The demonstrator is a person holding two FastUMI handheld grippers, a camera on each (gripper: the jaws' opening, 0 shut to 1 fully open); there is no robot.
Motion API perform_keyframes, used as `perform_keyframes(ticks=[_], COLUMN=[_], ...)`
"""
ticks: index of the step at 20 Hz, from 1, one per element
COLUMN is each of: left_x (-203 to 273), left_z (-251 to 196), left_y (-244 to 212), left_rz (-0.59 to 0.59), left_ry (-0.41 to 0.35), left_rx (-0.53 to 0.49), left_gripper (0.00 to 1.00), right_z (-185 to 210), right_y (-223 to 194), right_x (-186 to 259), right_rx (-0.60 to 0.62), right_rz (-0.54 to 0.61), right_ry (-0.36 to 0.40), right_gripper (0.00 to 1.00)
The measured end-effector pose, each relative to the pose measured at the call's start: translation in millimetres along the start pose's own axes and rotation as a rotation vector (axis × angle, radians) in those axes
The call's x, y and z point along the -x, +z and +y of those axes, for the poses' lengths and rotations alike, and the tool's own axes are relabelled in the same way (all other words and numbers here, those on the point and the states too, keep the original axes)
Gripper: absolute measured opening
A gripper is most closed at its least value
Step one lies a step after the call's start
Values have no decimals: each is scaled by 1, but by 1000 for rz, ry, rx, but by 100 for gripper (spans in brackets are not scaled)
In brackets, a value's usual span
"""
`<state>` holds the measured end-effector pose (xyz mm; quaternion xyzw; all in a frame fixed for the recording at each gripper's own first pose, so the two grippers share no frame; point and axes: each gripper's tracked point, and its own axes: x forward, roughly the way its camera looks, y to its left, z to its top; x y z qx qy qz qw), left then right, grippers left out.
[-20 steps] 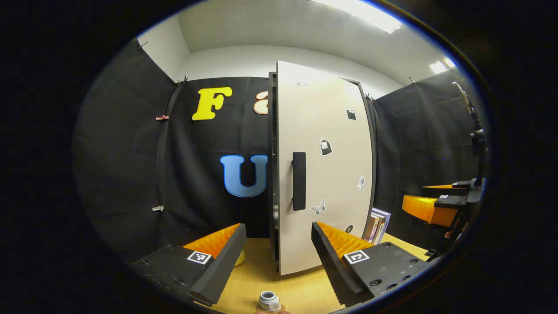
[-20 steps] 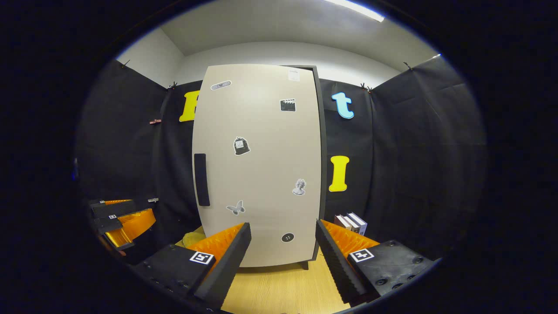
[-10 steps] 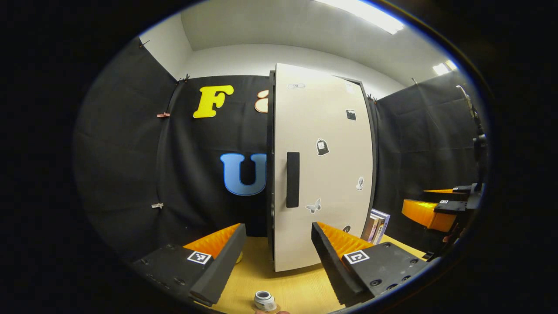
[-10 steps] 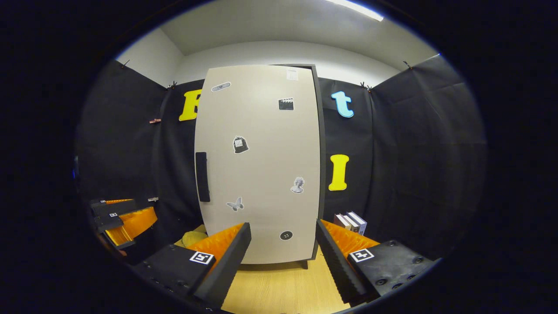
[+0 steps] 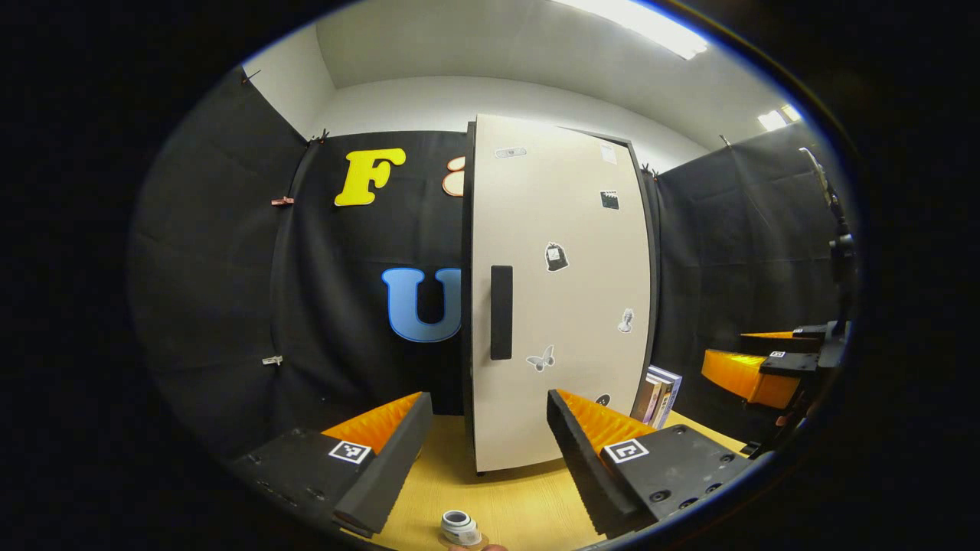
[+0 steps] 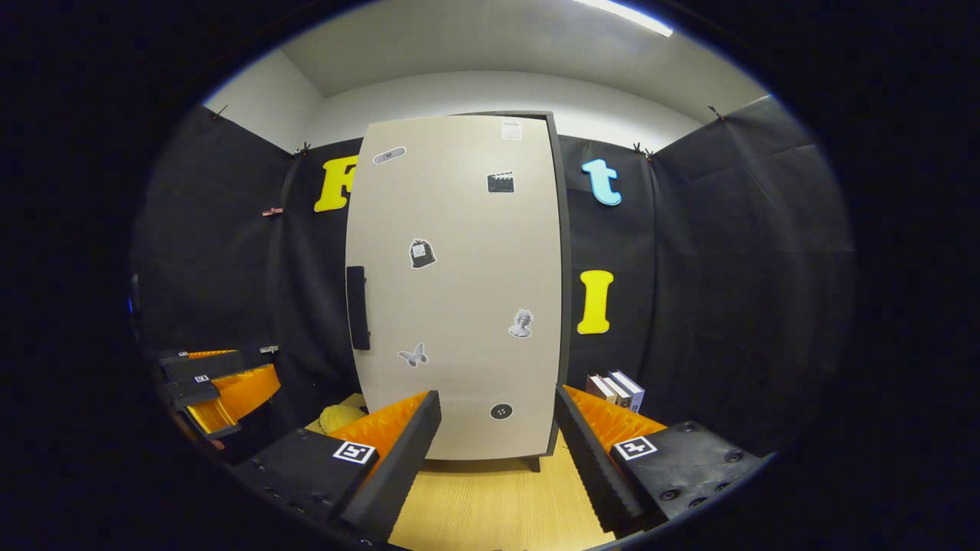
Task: Open the cabinet door with the right hand, grasp the bottle in the cabinet with the left hand and place it on the coaster, then close the cabinet door with the right hand.
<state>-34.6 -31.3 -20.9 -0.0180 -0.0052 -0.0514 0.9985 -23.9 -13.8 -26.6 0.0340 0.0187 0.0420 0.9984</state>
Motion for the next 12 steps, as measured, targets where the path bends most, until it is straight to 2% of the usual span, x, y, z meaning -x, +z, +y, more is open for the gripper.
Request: perform_keyframes(ticks=[12], left_x=[-6], left_z=[-5], left_y=[4], left_rz=[-15], left_ry=[16], left_rx=[-16], left_gripper=[95], right_z=[-5], right_y=[14], right_x=[3], right_rx=[-1], right_rz=[-17], right_ry=[-1], right_gripper=[97])
